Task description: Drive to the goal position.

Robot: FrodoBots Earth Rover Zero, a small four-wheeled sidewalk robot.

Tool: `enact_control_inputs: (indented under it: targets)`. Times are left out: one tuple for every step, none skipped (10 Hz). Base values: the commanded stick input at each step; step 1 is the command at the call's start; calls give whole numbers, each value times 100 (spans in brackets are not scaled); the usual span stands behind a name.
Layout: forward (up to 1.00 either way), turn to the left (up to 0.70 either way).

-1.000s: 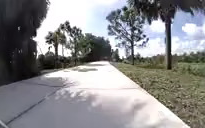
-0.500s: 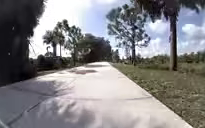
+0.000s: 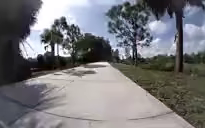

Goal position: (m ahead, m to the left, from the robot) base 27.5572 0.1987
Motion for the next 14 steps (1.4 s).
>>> enact_control_inputs:
  targets:
    - [85, 0]
    - [85, 0]
    - [85, 0]
    - [85, 0]
    - [85, 0]
    - [85, 0]
    - [85, 0]
    - [85, 0]
    - [85, 0]
    - [85, 0]
    - [85, 0]
    - [85, 0]
    - [85, 0]
    - [85, 0]
